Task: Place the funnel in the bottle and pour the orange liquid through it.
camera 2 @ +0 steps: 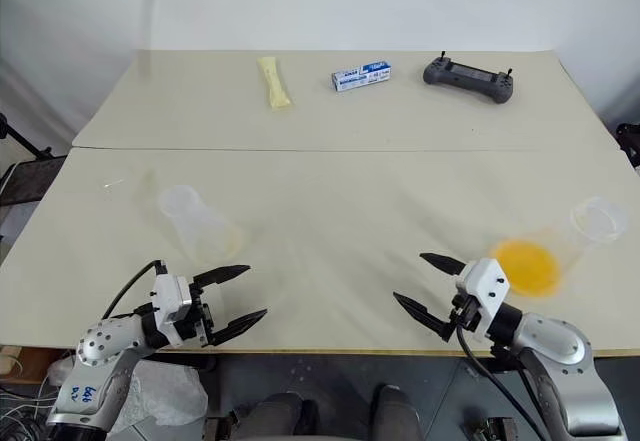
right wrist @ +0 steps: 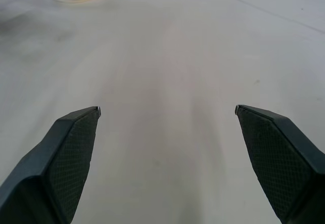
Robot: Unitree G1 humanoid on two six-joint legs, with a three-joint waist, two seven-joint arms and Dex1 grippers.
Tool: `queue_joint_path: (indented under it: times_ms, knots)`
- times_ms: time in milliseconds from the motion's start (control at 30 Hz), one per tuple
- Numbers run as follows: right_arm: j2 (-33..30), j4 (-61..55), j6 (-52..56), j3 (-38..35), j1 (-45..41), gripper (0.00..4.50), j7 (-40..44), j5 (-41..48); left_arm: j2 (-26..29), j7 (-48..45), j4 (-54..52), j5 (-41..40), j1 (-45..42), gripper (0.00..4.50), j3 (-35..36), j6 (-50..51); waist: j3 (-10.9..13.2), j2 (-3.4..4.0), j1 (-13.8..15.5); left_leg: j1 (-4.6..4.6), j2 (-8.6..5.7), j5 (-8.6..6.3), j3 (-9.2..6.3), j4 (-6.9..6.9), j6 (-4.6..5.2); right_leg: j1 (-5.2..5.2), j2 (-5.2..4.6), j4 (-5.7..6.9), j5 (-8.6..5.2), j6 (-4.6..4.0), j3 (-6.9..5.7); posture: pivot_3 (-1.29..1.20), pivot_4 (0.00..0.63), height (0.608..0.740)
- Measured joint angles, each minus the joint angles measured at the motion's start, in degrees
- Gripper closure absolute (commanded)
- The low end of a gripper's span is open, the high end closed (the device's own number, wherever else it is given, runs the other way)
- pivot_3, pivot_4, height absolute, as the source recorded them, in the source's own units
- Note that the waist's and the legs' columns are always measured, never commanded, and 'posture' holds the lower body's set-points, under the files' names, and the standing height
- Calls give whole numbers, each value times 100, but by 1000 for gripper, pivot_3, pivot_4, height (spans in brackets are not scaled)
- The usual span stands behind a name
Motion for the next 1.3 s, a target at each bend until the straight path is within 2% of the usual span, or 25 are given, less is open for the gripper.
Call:
queue_joint_path:
  times_ms: [133,400,567,633,800,967,1133,1300]
  knots:
    - [0,64,-5,10,-108,39,26,-17,-21,38,-24,-1,-1,0,-4,77,0,0,-1,0,0,0,1,0,0,0,0,0,0,0,0,0,150,740]
    - [0,362,-37,109,-428,39,148,-32,-206,498,-532,-216,1,0,-20,939,0,-1,-4,0,-1,0,-1,2,1,0,1,7,0,1,1,0,150,740]
    - [0,541,-101,220,-610,39,334,-33,-276,876,-918,-249,335,0,60,1160,1,-2,-11,0,0,0,-1,2,0,0,1,5,0,1,2,0,150,740]
    - [-1,669,-109,233,-719,39,403,-34,-271,901,-1010,-368,570,0,254,1235,2,-4,-20,1,2,0,1,2,0,0,-1,3,0,0,4,0,150,740]
    - [-2,905,-112,284,-989,39,579,-34,-61,992,-1236,-724,1289,0,1294,1286,8,-12,-52,0,10,-2,-3,2,-4,-1,-4,1,-1,-2,5,0,150,740]
    - [-2,1125,-121,419,-1249,39,729,-52,217,919,-1115,-898,1557,0,2154,1278,10,-17,-11,0,7,-2,-3,3,-3,0,-8,-4,-1,-2,5,0,150,740]
    - [-1,1229,-131,443,-1332,39,770,-79,395,871,-890,-1012,1382,0,2617,1312,11,-17,-1,-2,5,-2,-7,3,-4,0,-9,-2,-1,-3,3,0,150,740]
    - [5,1217,-130,449,-1338,39,775,-77,652,799,-589,-1127,581,0,2663,1425,11,-18,-14,-1,5,-1,-7,3,-4,-1,-5,6,-1,-3,0,0,150,740]
